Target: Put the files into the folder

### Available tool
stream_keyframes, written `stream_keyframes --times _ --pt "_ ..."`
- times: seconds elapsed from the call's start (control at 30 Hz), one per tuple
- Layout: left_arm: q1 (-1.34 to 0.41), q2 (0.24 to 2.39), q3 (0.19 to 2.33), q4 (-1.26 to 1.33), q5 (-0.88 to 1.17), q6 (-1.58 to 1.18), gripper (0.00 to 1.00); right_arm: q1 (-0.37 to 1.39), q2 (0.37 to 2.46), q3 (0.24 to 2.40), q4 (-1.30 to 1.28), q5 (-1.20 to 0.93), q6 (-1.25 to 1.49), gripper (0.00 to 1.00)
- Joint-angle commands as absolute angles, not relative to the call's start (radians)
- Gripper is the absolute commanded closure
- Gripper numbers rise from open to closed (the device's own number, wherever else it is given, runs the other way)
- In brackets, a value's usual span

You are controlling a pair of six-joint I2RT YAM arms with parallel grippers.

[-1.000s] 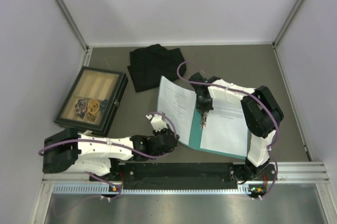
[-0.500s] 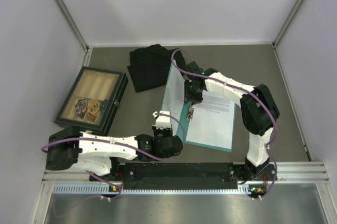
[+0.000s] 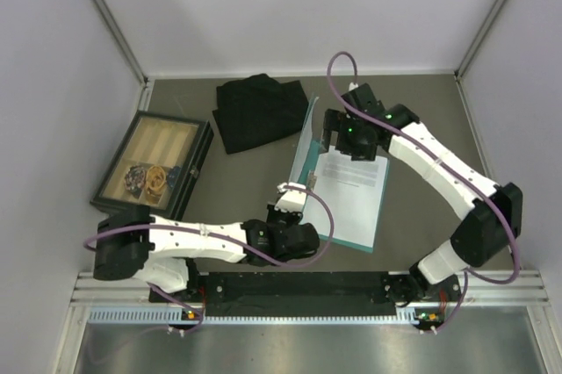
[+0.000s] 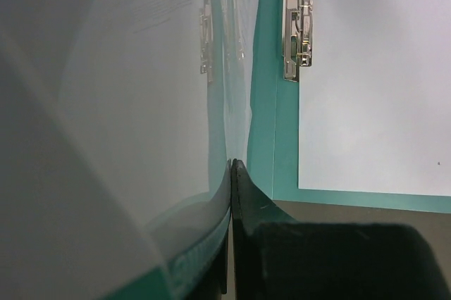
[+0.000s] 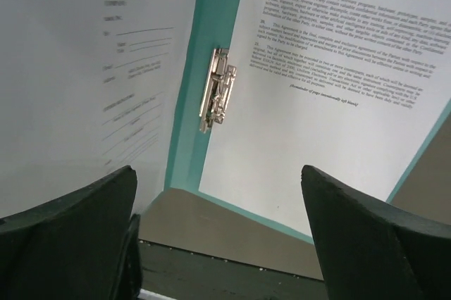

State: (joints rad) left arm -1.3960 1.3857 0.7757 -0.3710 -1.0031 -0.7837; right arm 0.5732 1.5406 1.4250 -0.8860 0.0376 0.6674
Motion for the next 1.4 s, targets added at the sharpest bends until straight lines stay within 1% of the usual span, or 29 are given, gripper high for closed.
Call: stream_keyframes --times 0.0,0.13,0.3,0.33,0.43,0.53,0.57,0.6,0.63,0.67,0.73,0.77,0.8,0.83,0.87,1.0,1.13,1.2,1.27,1.3,1.33,1.37 --pt "-1.399 1.436 0.841 -0.413 -1.035 -0.746 1.0 0.568 1.45 1.529 -0.931 0.098 0.718 0.01" --pt "-1.401 1.479 0.865 -0.425 -1.009 -0.741 1.0 0.569 1.462 1.557 -0.85 -0.058 0.77 0.01" --pt "-1.401 1.519 0.902 -0.449 -1.002 -0.738 1.0 0.604 1.503 1.565 -0.812 -0.091 0.776 0.02" --pt "-1.402 1.523 0.903 -0.451 -1.002 -0.736 1.0 0.615 1.505 1.557 -0.801 -0.091 0.776 0.03" --pt "-1.405 1.54 0.916 -0.451 -0.997 -0.727 1.0 0.624 1.517 1.526 -0.752 -0.124 0.775 0.11" --pt "-1.407 1.563 0.933 -0.459 -0.988 -0.715 1.0 0.624 1.532 1.514 -0.747 -0.133 0.764 0.23" --pt "-1.407 1.565 0.94 -0.465 -0.982 -0.716 1.0 0.624 1.531 1.499 -0.75 -0.124 0.759 0.33" --pt "-1.408 1.568 0.952 -0.485 -0.977 -0.719 0.98 0.624 1.516 1.485 -0.744 -0.115 0.749 0.4" --pt "-1.407 1.566 0.957 -0.492 -0.973 -0.722 0.93 0.62 1.508 1.467 -0.736 -0.11 0.743 0.47" --pt "-1.407 1.56 0.959 -0.5 -0.963 -0.738 0.73 0.603 1.496 1.413 -0.723 -0.12 0.736 0.62" --pt "-1.407 1.517 0.95 -0.497 -0.942 -0.736 0.58 0.572 1.456 1.344 -0.652 -0.202 0.713 0.78" --pt "-1.407 1.496 0.942 -0.482 -0.904 -0.715 0.55 0.56 1.444 1.272 -0.628 -0.23 0.703 0.9" --pt "-1.408 1.441 0.922 -0.463 -0.872 -0.698 0.5 0.537 1.431 1.241 -0.609 -0.248 0.671 0.95" --pt "-1.407 1.409 0.907 -0.404 -0.839 -0.674 0.48 0.531 1.404 1.212 -0.594 -0.256 0.651 0.97" --pt "-1.407 1.376 0.893 -0.372 -0.757 -0.622 0.47 0.525 1.394 1.165 -0.592 -0.256 0.631 1.0" --pt "-1.405 1.186 0.832 -0.247 -0.562 -0.543 0.39 0.466 1.325 1.034 -0.581 -0.271 0.539 1.0" --pt "-1.398 1.086 0.821 -0.227 -0.509 -0.541 0.32 0.327 1.276 0.911 -0.56 -0.348 0.497 1.0" --pt "-1.381 1.057 0.834 -0.25 -0.503 -0.546 0.3 0.307 1.293 0.887 -0.569 -0.36 0.468 1.0" --pt "-1.358 1.042 0.839 -0.267 -0.485 -0.563 0.28 0.305 1.31 0.887 -0.575 -0.36 0.459 0.98" --pt "-1.32 1.031 0.835 -0.27 -0.47 -0.569 0.27 0.305 1.321 0.881 -0.557 -0.37 0.46 0.97" --pt "-1.295 1.026 0.83 -0.27 -0.425 -0.586 0.27 0.305 1.324 0.87 -0.557 -0.355 0.465 0.95" --pt "-1.234 1.025 0.818 -0.27 -0.398 -0.598 0.27 0.307 1.328 0.868 -0.561 -0.33 0.471 0.91"
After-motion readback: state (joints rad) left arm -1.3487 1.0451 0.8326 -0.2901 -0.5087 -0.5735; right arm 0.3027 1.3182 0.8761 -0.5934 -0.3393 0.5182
